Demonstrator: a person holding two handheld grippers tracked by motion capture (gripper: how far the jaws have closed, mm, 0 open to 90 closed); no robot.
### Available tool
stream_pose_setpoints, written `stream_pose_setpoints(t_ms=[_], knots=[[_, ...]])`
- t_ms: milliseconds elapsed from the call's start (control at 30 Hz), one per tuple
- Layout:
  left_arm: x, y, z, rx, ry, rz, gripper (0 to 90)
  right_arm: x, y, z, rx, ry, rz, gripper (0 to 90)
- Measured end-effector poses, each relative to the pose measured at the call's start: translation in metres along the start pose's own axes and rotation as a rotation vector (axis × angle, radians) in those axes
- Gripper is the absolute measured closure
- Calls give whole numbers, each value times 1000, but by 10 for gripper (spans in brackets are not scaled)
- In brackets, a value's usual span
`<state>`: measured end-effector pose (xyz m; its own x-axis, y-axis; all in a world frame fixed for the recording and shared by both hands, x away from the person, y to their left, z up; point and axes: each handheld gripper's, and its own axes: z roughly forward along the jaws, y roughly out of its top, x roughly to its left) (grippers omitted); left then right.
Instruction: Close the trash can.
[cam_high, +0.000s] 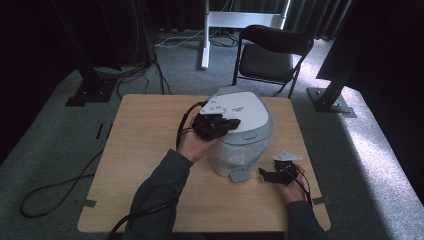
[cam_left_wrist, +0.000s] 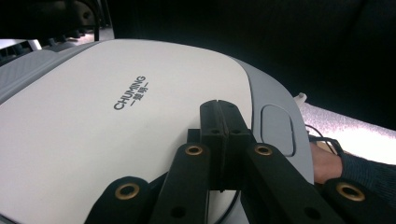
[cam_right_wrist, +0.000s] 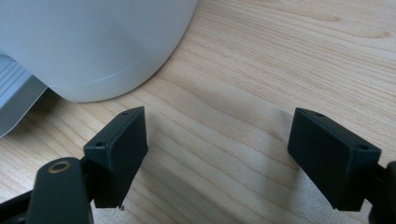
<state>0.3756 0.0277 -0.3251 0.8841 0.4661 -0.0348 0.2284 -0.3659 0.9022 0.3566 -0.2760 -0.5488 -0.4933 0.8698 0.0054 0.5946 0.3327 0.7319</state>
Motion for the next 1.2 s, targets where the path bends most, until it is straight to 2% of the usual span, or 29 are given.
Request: stream_pose_setpoints(t_ms=[67,133,167,200,267,333,400,433,533,767,833,933,1200], knots=[[1,-1,1,-16,-5,-2,882,0,0,0,0,0,0,191],[2,-1,-1,-46,-6,-8,801,0,0,0,0,0,-1,191],[2,-1,-2,-64,-14,-12,794,0,0,0,0,0,-1,191],[2,0,-6,-88,-5,-13,777,0,0,0,0,1,0,191],[3,2,-12,-105,-2,-13,750,0,0,0,0,1,0,191],[5,4,-18,-111,17,-8,737,0,0,0,0,1,-1,192],[5,4,-18,-111,17,-8,732,0,0,0,0,0,-1,192],[7,5,-24,-115,38,-8,732,0,0,0,0,0,-1,192],[12,5,-30,-119,59,-16,726,0,0,0,0,0,0,192],[18,2,-37,-125,94,-27,722,0,0,0,0,0,0,192],[23,-3,-43,-136,111,-49,719,0,0,0,0,0,0,191],[26,-6,-46,-136,121,-60,719,0,0,0,0,0,0,191],[39,-27,-63,-140,184,-98,718,0,0,0,1,-3,4,188]])
